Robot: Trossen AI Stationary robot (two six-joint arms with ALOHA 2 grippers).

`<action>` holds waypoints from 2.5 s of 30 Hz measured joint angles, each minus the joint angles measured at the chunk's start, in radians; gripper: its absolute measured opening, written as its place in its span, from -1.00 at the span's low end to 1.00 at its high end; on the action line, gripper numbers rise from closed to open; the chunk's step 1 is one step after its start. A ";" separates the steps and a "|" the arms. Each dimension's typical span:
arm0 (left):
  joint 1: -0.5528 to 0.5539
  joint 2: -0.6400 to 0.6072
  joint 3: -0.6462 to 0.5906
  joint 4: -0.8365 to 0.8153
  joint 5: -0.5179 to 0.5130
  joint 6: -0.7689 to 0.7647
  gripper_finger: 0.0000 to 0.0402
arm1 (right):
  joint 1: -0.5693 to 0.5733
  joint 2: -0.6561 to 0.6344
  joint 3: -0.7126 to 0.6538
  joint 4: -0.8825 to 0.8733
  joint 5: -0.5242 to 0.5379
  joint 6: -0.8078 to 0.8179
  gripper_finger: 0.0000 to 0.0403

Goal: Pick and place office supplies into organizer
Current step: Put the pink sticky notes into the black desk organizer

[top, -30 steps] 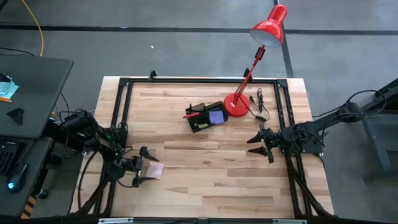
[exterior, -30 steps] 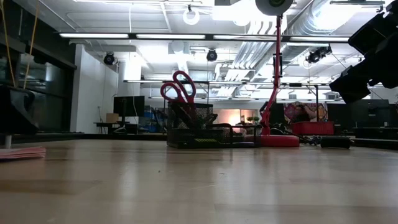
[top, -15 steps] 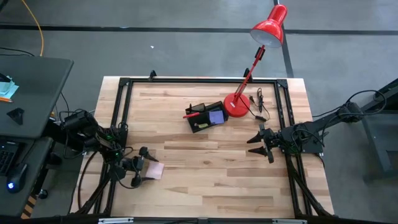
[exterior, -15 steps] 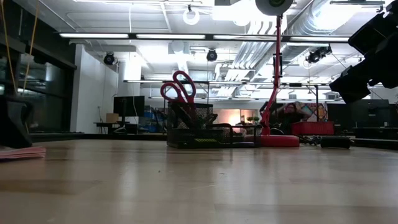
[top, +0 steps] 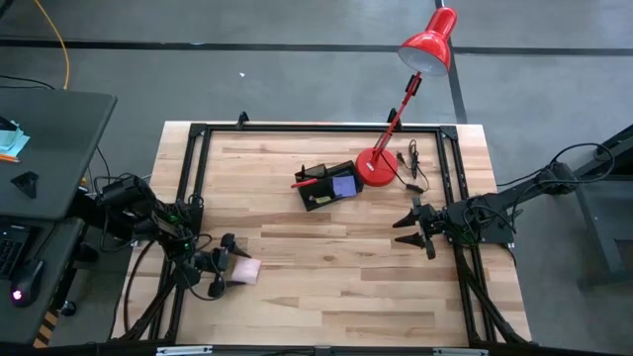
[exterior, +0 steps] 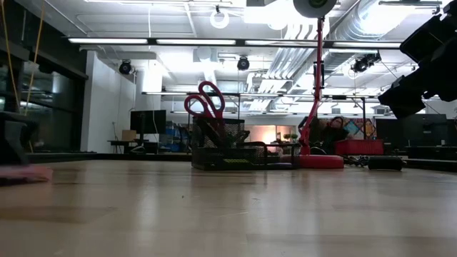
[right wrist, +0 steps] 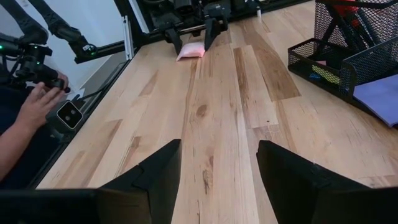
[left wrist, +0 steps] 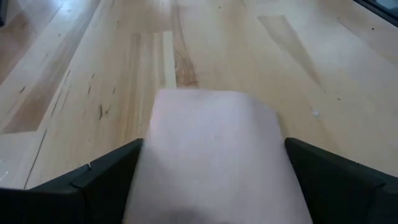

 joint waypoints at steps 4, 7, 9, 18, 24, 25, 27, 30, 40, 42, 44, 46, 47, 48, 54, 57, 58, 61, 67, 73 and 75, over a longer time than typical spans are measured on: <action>-0.001 0.000 0.009 -0.008 -0.013 0.006 0.72 | 0.000 0.000 0.000 0.000 0.000 0.000 0.00; 0.000 0.002 0.014 -0.016 -0.045 0.014 0.61 | 0.000 0.000 0.000 0.000 0.000 0.000 -0.01; 0.000 0.002 0.021 -0.015 -0.074 0.016 0.54 | 0.000 0.000 0.000 0.000 0.000 0.000 -0.01; 0.000 0.002 0.065 -0.001 -0.196 0.024 0.30 | 0.000 0.000 0.000 0.000 0.000 0.000 -0.01; 0.027 0.002 0.092 0.001 -0.253 0.022 0.23 | 0.000 0.000 0.000 0.000 0.000 0.000 0.00; 0.045 0.002 0.095 0.002 -0.246 0.012 0.22 | 0.000 0.000 0.000 0.000 0.000 0.000 0.00; 0.095 0.002 0.097 0.001 -0.211 -0.016 0.21 | 0.000 0.000 0.000 0.000 0.000 0.000 0.00; 0.172 0.002 0.110 0.000 -0.144 -0.001 0.21 | 0.000 0.000 0.000 0.000 0.000 0.000 0.00; 0.402 0.002 0.272 -0.005 -0.017 0.222 0.21 | 0.000 0.000 0.000 -0.001 0.000 0.000 0.00; 0.451 0.002 0.312 -0.007 0.017 0.268 0.21 | 0.000 0.000 0.000 0.000 0.000 0.000 -0.01; 0.502 0.002 0.351 -0.007 0.064 0.333 0.21 | 0.000 0.000 0.000 -0.001 0.000 0.000 -0.01; 0.556 0.002 0.393 -0.007 0.121 0.385 0.21 | 0.000 0.000 0.000 -0.001 0.000 0.000 0.00; 0.587 0.002 0.416 -0.007 0.153 0.398 0.21 | 0.000 0.000 0.000 -0.001 0.000 0.000 0.00; 0.618 0.002 0.440 -0.009 0.183 0.403 0.21 | 0.000 0.000 0.000 -0.001 0.000 0.000 0.00; 0.774 0.001 0.572 -0.116 0.371 0.405 0.21 | 0.000 0.000 0.000 0.000 0.000 0.000 0.00; 0.822 0.001 0.625 -0.124 0.399 0.403 0.21 | 0.000 0.000 0.000 -0.001 0.000 0.000 -0.01; 0.834 0.001 0.641 -0.132 0.402 0.404 0.21 | 0.000 0.000 0.000 0.000 0.000 0.000 -0.01; 0.865 0.002 0.674 -0.145 0.395 0.405 0.21 | 0.000 0.000 0.000 -0.001 0.000 0.000 0.00; 0.916 0.001 0.715 -0.163 0.394 0.407 0.21 | 0.000 0.000 0.000 -0.001 0.000 0.000 -0.01; 0.958 0.001 0.717 -0.115 0.399 0.437 0.21 | 0.000 0.000 0.000 -0.001 0.000 0.000 0.00; 0.967 0.001 0.718 -0.110 0.401 0.443 0.21 | 0.000 0.000 0.000 0.000 0.000 0.000 0.00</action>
